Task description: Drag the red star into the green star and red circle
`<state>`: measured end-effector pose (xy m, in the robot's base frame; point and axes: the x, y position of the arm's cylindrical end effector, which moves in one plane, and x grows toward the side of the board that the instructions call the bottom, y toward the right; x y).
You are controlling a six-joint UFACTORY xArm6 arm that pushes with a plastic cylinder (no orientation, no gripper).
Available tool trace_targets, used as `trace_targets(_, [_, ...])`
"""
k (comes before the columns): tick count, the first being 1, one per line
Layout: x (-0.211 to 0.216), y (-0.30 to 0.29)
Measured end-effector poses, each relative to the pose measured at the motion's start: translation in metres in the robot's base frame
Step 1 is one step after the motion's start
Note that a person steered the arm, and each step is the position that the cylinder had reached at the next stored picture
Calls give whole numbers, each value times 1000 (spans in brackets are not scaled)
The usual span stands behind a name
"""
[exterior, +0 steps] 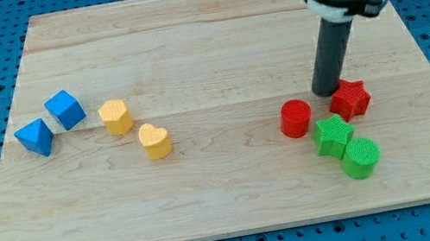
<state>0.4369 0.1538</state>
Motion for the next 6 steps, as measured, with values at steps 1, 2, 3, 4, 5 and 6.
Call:
trace_targets(1, [-5,54])
trace_targets(2, [33,74])
trace_targets(3, [36,42])
trace_targets(4, [28,11])
trace_targets(5, [5,19])
trace_targets(6, [12,-3])
